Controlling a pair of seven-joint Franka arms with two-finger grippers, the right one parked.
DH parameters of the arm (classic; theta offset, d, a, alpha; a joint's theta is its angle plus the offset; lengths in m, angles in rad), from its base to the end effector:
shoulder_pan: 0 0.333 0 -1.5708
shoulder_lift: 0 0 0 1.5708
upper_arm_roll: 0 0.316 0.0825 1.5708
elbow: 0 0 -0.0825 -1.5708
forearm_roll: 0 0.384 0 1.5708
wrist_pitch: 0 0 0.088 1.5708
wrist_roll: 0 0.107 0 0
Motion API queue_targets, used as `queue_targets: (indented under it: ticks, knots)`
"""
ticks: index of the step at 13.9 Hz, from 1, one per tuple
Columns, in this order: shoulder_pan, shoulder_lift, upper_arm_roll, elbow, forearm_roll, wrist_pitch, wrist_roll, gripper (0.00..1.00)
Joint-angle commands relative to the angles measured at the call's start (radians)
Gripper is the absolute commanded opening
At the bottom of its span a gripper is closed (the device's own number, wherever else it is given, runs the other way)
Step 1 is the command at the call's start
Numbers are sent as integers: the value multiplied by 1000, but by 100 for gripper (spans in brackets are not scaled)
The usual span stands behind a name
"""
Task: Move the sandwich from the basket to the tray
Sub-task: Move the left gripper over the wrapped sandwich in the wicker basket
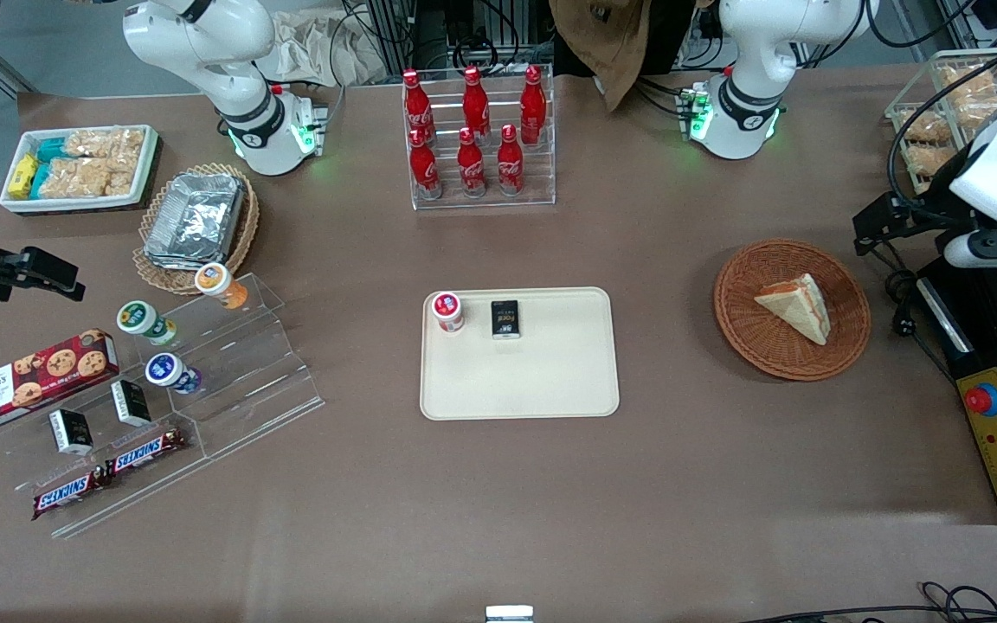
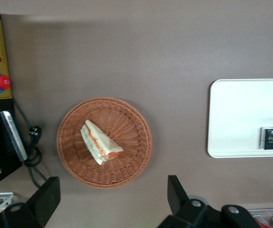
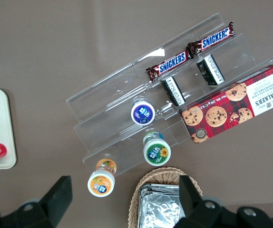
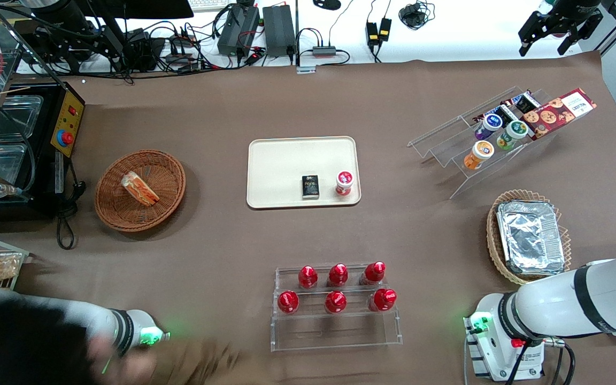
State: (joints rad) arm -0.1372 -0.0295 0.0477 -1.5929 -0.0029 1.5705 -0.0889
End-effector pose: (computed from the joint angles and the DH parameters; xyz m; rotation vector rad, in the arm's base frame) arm 0.5431 -0.0486 0.6302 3.1367 -0.0010 0.0104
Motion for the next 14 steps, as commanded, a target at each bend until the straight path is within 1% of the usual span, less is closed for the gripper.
queue_targets:
  ticks: [1, 3, 4, 6, 8, 10, 11, 14]
  knots:
    - [17, 19, -3, 25, 30, -24, 3, 100]
    - [25, 22, -2, 19, 34, -26, -32, 100]
    - [25, 22, -3, 2, 64, -26, -73, 100]
    - [25, 30, -3, -16, 67, -24, -228, 100]
    - [25, 20, -2, -85, 78, -7, -304, 100]
    - [27, -27, 14, -213, 83, 50, -389, 100]
    - [40, -52, 30, -296, 83, 128, -443, 100]
    - [53, -130, 29, -569, 86, 403, -593, 100]
